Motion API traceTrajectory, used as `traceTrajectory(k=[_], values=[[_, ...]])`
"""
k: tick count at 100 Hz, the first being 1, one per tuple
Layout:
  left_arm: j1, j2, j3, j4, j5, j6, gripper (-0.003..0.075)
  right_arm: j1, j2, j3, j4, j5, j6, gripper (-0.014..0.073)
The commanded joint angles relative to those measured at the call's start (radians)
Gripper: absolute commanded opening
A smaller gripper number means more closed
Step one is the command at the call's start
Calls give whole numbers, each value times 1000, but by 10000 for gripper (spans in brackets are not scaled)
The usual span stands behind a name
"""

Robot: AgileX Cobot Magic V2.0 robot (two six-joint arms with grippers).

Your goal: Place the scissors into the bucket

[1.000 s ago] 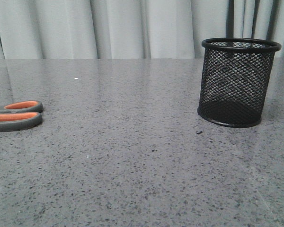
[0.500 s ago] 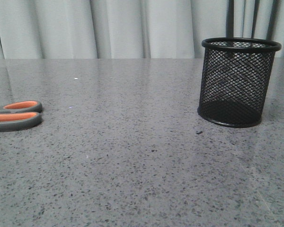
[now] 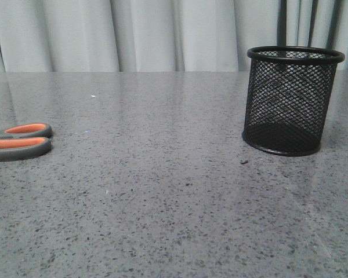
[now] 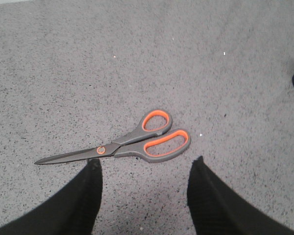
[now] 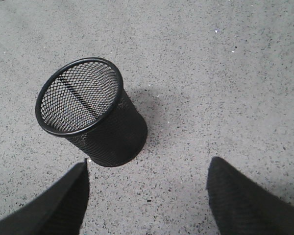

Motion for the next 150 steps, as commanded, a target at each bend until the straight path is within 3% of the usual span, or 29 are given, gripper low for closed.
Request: traceTrajectory(k=[1, 22, 44, 72, 111, 150], values=[[3, 69, -72, -30, -20, 71, 368, -3, 9, -35, 14, -59, -13, 463], [3, 302, -200, -24, 113, 319, 368, -3, 9, -35, 14, -59, -13, 463], [-3, 533, -297, -22, 266, 718, 368, -3, 9, -35, 14, -59, -13, 463], [-2, 703, -352, -22, 290, 1057, 368, -3, 9, -35, 14, -59, -34, 463], [-2, 831, -364, -21, 275, 1165, 368, -3, 9, -35, 14, -59, -46, 463], [-2, 909, -364, -25, 260, 1172, 368, -3, 9, -35, 14, -59, -46, 463]])
